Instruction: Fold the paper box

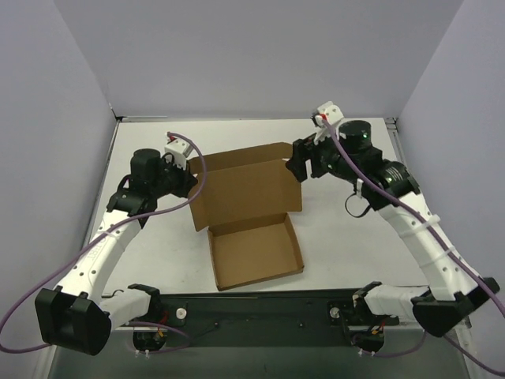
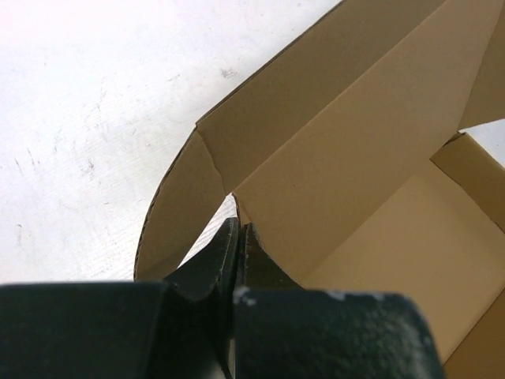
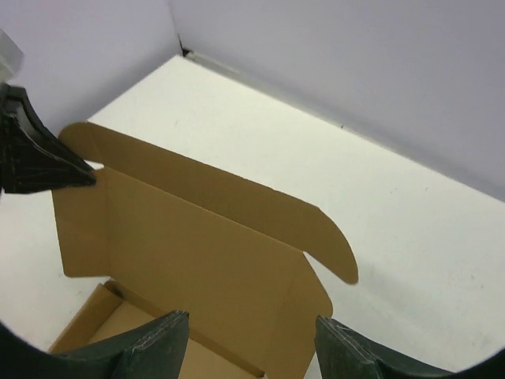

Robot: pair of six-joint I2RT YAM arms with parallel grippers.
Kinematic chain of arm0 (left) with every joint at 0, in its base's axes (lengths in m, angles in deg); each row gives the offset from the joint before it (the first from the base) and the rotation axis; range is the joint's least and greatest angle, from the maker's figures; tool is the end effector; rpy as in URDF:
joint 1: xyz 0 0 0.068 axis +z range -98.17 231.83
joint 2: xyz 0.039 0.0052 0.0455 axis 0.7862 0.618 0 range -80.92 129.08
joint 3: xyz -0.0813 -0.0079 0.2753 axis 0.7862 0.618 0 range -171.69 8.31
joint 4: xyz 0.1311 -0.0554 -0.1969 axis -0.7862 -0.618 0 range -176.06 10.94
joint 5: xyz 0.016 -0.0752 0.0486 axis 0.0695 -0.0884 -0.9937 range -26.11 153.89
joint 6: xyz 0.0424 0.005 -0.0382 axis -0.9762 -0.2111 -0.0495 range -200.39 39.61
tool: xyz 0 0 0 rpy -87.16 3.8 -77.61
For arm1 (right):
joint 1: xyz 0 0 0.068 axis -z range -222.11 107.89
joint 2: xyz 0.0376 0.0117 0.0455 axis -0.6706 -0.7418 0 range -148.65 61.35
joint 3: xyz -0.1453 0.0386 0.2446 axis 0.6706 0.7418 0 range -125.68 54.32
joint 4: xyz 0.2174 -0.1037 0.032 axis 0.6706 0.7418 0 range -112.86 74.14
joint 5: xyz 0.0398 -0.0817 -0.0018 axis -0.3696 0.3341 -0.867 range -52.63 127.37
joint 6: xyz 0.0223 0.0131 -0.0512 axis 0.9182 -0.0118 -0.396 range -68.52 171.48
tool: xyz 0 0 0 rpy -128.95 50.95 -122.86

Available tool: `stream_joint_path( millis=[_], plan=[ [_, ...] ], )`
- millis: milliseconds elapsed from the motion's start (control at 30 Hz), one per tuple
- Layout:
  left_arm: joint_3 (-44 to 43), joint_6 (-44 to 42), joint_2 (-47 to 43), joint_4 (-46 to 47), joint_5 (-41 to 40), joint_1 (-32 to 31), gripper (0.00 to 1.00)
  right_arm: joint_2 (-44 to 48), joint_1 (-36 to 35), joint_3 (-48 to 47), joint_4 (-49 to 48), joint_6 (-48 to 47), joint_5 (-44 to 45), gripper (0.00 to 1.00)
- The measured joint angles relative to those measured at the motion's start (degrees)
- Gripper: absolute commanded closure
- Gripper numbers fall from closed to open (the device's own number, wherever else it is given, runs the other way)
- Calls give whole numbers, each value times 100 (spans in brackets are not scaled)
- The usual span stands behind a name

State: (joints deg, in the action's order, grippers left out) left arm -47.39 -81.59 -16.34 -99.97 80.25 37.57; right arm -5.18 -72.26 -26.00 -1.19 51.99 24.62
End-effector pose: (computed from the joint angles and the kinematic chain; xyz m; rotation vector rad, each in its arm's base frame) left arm 0.2202 -0.0677 0.3338 0.4536 2.0473 -0.4362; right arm 0.1908 0.1212 0.4655 -0.6058 1.6312 0.5855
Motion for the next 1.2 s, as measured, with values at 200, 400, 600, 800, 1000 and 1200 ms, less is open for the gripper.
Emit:
stream_joint_path(
  millis=[200, 400, 600, 800, 1000, 1200],
  plan=[
    [76, -138, -133, 57, 114, -33, 100, -1473, 0, -815, 999, -402, -319, 41],
    [92, -210, -144, 66, 122, -72, 100, -1958, -33, -835, 1480, -557, -131, 41],
    [92, -236, -146, 83, 122, -98, 100, -1930, -33, -815, 1513, -730, 260, 41],
    [94, -249, -146, 96, 122, -109, 100, -1928, -37, -485, 1231, -857, 455, 41],
    [94, -249, -146, 101, 116, -125, 100, -1930, -55, -352, 1060, -870, 479, 59],
    [136, -144, -177, 166, -48, -175, 100, -1928, -170, -295, 835, -782, 603, 86]
  ],
)
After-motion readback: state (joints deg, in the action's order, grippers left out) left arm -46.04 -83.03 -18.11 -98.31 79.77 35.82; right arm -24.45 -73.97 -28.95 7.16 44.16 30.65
